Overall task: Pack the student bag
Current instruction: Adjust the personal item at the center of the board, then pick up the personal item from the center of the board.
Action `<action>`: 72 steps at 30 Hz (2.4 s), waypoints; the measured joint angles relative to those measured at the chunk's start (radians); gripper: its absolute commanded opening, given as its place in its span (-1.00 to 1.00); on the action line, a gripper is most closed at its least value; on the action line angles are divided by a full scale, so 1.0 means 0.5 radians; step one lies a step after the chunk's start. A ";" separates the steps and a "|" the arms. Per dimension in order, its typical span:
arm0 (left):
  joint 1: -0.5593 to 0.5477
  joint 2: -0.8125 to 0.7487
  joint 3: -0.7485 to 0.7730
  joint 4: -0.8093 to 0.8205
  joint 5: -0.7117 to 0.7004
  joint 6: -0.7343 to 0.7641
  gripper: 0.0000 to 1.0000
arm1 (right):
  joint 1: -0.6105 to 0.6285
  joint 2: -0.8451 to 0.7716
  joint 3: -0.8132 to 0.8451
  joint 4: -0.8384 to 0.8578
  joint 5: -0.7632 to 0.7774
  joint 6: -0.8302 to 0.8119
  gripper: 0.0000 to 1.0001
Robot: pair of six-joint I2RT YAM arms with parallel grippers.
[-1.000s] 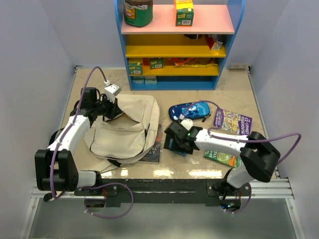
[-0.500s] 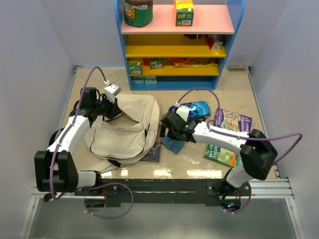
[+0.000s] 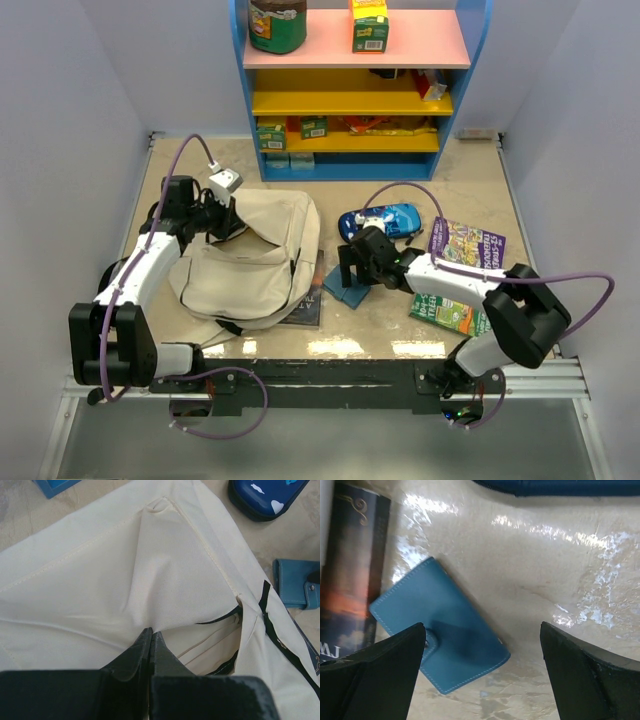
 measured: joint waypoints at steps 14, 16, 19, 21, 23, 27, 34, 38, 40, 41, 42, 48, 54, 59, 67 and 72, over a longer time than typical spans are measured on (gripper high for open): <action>0.000 -0.014 0.022 -0.040 -0.015 -0.034 -1.00 | -0.031 -0.271 -0.278 0.435 -0.418 -0.201 0.97; 0.000 -0.014 0.022 -0.040 -0.018 -0.042 -1.00 | -0.031 -0.230 -0.311 0.446 -0.420 -0.201 0.97; 0.000 -0.015 0.022 -0.040 -0.023 -0.050 -1.00 | -0.031 -0.165 -0.317 0.428 -0.378 -0.201 0.97; 0.000 -0.018 0.022 -0.040 -0.027 -0.051 -1.00 | -0.031 -0.139 -0.299 0.401 -0.334 -0.204 0.97; 0.000 -0.021 0.022 -0.040 -0.027 -0.051 -1.00 | -0.031 -0.115 -0.262 0.386 -0.307 -0.214 0.97; 0.000 -0.021 0.022 -0.040 -0.027 -0.051 -1.00 | -0.031 -0.069 -0.188 0.410 -0.306 -0.231 0.97; 0.000 -0.032 0.022 -0.041 -0.029 -0.051 -1.00 | -0.031 -0.009 -0.224 0.489 -0.417 -0.185 0.97; 0.000 -0.040 0.022 -0.043 -0.030 -0.051 -1.00 | -0.031 -0.025 -0.303 0.543 -0.458 -0.129 0.97; 0.000 -0.040 0.022 -0.043 -0.030 -0.052 -1.00 | -0.031 -0.069 -0.345 0.564 -0.489 -0.092 0.97; 0.000 -0.040 0.022 -0.043 -0.029 -0.052 -1.00 | -0.029 -0.090 -0.363 0.565 -0.500 -0.077 0.97; 0.000 -0.041 0.022 -0.044 -0.029 -0.052 -1.00 | -0.023 -0.119 -0.387 0.564 -0.502 -0.057 0.97; 0.000 -0.053 0.022 -0.047 -0.030 -0.052 -1.00 | 0.105 -0.227 -0.454 0.539 -0.459 0.036 0.97; 0.000 -0.055 0.022 -0.048 -0.029 -0.052 -1.00 | 0.413 -0.098 -0.350 0.424 -0.179 0.123 0.97; -0.001 -0.064 0.022 -0.059 -0.029 -0.050 -1.00 | 0.464 0.058 -0.190 0.307 0.063 0.188 0.97; 0.000 -0.103 0.017 -0.074 -0.032 -0.048 -1.00 | 0.464 0.185 -0.058 0.137 0.323 0.305 0.96; 0.000 -0.103 0.014 -0.076 -0.033 -0.041 -1.00 | 0.466 0.254 -0.013 0.143 0.395 0.311 0.65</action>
